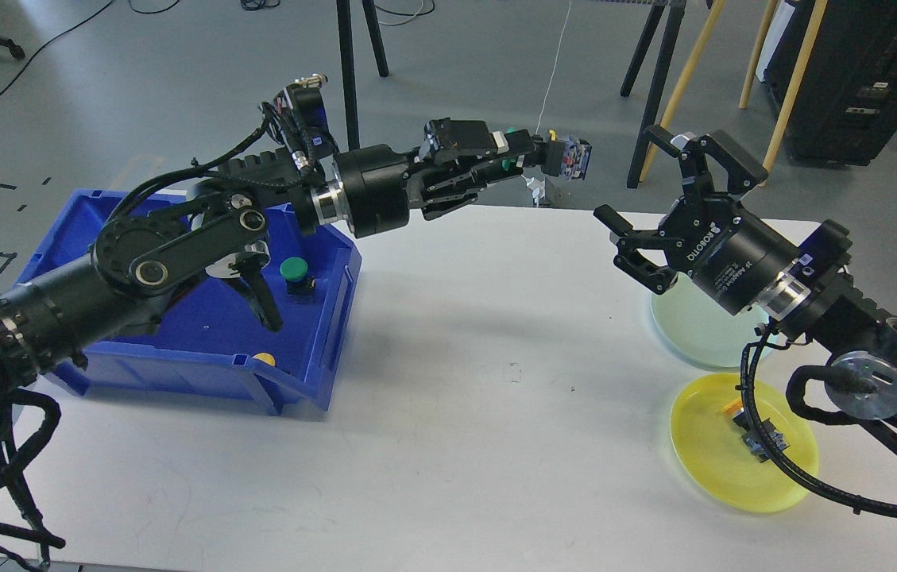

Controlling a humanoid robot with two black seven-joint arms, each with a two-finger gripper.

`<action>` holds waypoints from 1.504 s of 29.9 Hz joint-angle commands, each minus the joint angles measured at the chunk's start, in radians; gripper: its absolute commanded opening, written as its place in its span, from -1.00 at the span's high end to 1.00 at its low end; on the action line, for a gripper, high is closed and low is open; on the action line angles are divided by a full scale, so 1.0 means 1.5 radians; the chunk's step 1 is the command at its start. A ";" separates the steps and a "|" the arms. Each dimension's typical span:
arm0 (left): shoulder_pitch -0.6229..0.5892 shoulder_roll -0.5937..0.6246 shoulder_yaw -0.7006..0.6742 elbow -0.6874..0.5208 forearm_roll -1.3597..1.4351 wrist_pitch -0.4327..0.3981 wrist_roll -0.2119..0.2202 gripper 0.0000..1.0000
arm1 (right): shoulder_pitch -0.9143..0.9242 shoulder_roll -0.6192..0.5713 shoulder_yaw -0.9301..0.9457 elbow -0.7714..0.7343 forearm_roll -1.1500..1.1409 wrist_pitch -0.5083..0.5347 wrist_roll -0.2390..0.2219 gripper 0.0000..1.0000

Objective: Pass button and place on color plate

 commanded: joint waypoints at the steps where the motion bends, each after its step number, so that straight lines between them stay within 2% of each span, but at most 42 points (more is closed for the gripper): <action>1: 0.001 -0.004 0.004 0.002 0.000 0.000 0.000 0.95 | 0.023 0.018 -0.015 -0.021 0.025 0.001 0.000 -0.99; 8: 0.002 -0.005 0.003 0.009 0.000 0.000 0.000 0.94 | 0.030 0.046 -0.019 -0.031 0.022 0.001 0.000 -0.97; 12: 0.002 -0.005 0.002 0.010 0.000 0.000 0.000 0.94 | 0.048 0.058 -0.042 -0.045 0.024 0.000 0.000 -0.87; 15: 0.002 -0.005 -0.001 0.010 -0.001 0.000 0.000 0.94 | 0.053 0.059 -0.049 -0.049 0.024 -0.004 0.000 -0.57; 18: 0.002 -0.005 -0.001 0.010 0.000 0.000 0.000 0.94 | 0.053 0.065 -0.050 -0.049 0.022 -0.012 0.000 -0.10; 24: 0.002 -0.005 -0.001 0.010 0.000 0.000 0.000 0.94 | 0.067 0.073 -0.051 -0.055 0.015 -0.012 0.000 0.51; 29: 0.002 -0.005 -0.001 0.010 0.000 0.000 0.000 0.94 | 0.076 0.097 -0.051 -0.075 0.016 -0.011 -0.001 0.89; 34: 0.004 -0.004 -0.003 0.010 -0.001 0.000 0.000 0.91 | 0.075 0.097 -0.051 -0.075 0.017 -0.011 -0.004 0.98; 36: 0.006 -0.005 -0.005 0.010 -0.004 0.000 0.000 0.64 | 0.074 0.094 -0.051 -0.074 0.017 -0.012 -0.005 0.98; 37: 0.006 -0.005 -0.006 0.010 -0.007 0.000 0.000 0.33 | 0.074 0.092 -0.051 -0.074 0.017 -0.014 -0.005 0.98; 39: 0.007 -0.005 -0.008 0.010 -0.014 0.000 0.000 -0.71 | 0.070 0.090 -0.050 -0.074 0.019 -0.015 -0.006 0.99; 41: 0.007 -0.005 -0.016 0.010 -0.024 0.000 0.000 -0.79 | 0.063 0.088 -0.043 -0.073 0.023 -0.017 -0.006 0.99; 43: 0.009 -0.005 -0.026 0.010 -0.030 0.000 0.000 -0.97 | 0.056 0.080 -0.037 -0.072 0.025 -0.023 -0.006 0.99; 45: 0.009 -0.004 -0.033 0.010 -0.032 0.000 0.000 -0.97 | 0.042 0.076 -0.023 -0.072 0.028 -0.032 -0.006 0.99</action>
